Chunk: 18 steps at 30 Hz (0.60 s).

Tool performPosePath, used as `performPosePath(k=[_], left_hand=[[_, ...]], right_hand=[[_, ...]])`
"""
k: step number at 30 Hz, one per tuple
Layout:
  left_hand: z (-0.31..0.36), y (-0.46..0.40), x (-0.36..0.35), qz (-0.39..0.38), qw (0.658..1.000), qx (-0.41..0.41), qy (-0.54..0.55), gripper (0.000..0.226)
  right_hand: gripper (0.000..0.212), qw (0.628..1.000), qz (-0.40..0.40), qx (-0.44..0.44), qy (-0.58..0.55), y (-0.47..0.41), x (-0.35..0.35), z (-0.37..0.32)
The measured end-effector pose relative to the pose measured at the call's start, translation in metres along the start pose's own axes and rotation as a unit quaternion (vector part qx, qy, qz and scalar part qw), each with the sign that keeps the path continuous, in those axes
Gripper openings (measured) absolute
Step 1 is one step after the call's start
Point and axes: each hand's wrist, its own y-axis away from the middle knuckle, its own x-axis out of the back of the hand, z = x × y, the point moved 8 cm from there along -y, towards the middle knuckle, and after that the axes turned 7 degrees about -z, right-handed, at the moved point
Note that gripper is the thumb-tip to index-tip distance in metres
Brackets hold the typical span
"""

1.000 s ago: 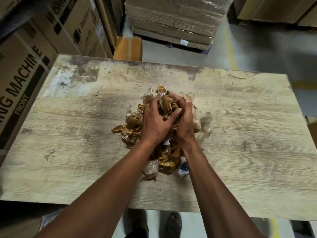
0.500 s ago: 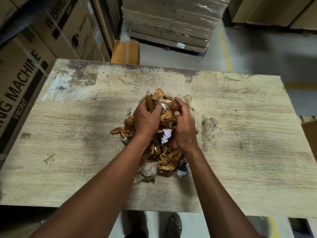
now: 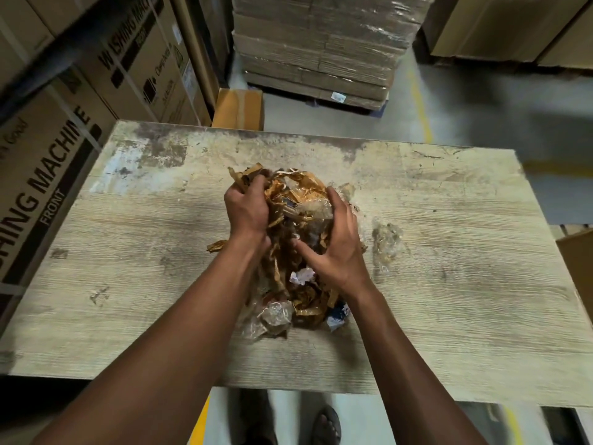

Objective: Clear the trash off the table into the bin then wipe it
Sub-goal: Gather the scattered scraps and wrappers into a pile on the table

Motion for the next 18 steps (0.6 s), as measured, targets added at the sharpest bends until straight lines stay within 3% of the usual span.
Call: performPosePath(k=[4,6,8,12,18], left_hand=[[0.001,0.000,-0.001,0.019,0.998,0.024,0.056,0.011],[-0.004,-0.001,-0.001,0.029,0.994,0.049,0.096,0.034],[-0.005,0.000,-0.001,0.033,0.991,0.062,0.115,0.042],[-0.007,0.000,-0.001,0.031,0.986,0.075,0.144,0.037],[-0.009,-0.007,0.004,0.048,0.979,0.087,0.179,0.032]], right_hand=[[0.118,0.996,-0.023,-0.027,-0.084,-0.003,-0.001,-0.002],[0.110,0.993,-0.026,-0.047,-0.104,-0.004,-0.002,0.000],[0.093,0.993,-0.009,-0.053,-0.106,-0.006,0.001,0.003],[0.083,0.985,0.002,-0.073,-0.154,-0.008,0.009,-0.001],[0.071,0.986,-0.006,-0.101,-0.129,-0.016,0.012,0.010]])
